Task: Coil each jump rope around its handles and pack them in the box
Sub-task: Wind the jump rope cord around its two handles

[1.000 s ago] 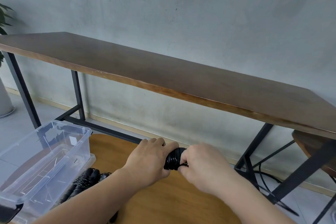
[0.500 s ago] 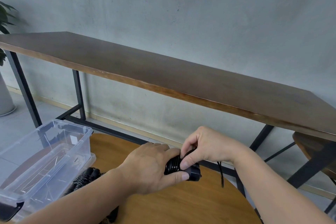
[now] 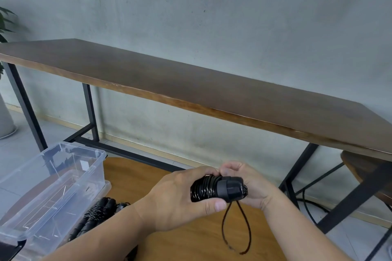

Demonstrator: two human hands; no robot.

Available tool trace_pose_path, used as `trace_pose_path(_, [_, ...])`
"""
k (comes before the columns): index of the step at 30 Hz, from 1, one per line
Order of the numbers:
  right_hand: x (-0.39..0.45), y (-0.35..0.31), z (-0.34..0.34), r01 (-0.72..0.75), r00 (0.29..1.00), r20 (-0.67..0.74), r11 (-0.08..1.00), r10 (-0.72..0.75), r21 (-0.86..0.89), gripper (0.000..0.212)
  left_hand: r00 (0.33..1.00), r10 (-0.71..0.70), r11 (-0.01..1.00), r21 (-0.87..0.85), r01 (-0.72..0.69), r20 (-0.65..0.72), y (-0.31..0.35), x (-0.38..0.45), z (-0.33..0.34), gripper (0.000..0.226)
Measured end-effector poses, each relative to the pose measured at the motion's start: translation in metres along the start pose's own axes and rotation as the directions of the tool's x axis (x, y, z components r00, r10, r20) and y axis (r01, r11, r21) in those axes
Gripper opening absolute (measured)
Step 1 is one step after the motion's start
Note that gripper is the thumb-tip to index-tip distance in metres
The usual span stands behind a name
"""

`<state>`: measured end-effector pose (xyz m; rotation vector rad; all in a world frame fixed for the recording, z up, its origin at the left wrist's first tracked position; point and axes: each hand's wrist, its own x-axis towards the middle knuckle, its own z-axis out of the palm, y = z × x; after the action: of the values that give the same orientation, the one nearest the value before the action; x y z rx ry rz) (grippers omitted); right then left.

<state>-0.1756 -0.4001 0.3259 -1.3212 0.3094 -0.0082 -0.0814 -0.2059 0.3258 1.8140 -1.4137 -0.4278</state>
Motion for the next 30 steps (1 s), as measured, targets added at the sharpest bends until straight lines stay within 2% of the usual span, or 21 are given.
trace_pose_path(2, [0.005,0.018,0.001,-0.016,0.993,-0.117,0.989,0.034,0.147,0.022,1.000,-0.007,0.998,-0.067,0.007,-0.002,-0.004,0.001,0.003,0.054])
trace_pose_path(4, [0.010,0.038,0.002,0.002,0.992,-0.126,0.965,0.032,0.262,0.031,0.999,-0.032,0.994,-0.109,0.031,-0.011,-0.010,0.002,0.005,0.055])
trace_pose_path(6, [0.013,0.051,0.007,0.059,0.988,-0.153,0.943,-0.009,0.327,0.038,0.998,-0.070,0.989,-0.127,0.068,-0.009,-0.015,0.003,0.008,0.067])
trace_pose_path(8, [0.011,0.056,0.016,0.090,0.981,-0.192,0.936,-0.025,0.339,0.033,0.995,-0.100,0.987,-0.126,0.097,-0.018,-0.022,0.003,0.010,0.077])
trace_pose_path(11, [0.002,0.056,0.032,0.137,0.960,-0.274,0.957,-0.065,0.255,0.021,0.988,-0.133,0.986,-0.115,0.123,-0.079,-0.033,0.007,0.012,0.072])
trace_pose_path(16, [-0.008,0.056,0.051,0.082,0.923,-0.377,0.996,-0.071,0.014,0.027,0.981,-0.156,0.987,-0.049,0.151,-0.119,-0.045,0.016,0.014,0.063])
trace_pose_path(19, [-0.010,0.059,0.055,-0.024,0.922,-0.385,0.984,-0.047,-0.178,0.028,0.981,-0.149,0.984,0.081,0.160,-0.127,-0.051,0.018,0.014,0.068])
trace_pose_path(22, [-0.014,0.060,0.056,-0.150,0.912,-0.411,0.925,-0.008,-0.349,0.037,0.984,-0.143,0.953,0.252,0.166,-0.108,-0.053,0.020,0.012,0.075])
trace_pose_path(24, [-0.019,0.058,0.058,-0.214,0.915,-0.403,0.850,0.002,-0.481,0.041,0.986,-0.140,0.908,0.386,0.166,-0.094,-0.055,0.022,0.009,0.078])
trace_pose_path(26, [-0.024,0.053,0.062,-0.266,0.925,-0.381,0.729,0.008,-0.631,0.042,0.988,-0.135,0.854,0.497,0.155,-0.076,-0.054,0.023,0.008,0.080])
trace_pose_path(30, [-0.030,0.041,0.071,-0.290,0.951,-0.309,0.447,0.033,-0.846,0.023,0.989,-0.133,0.753,0.643,0.138,-0.056,-0.048,0.026,0.016,0.077])
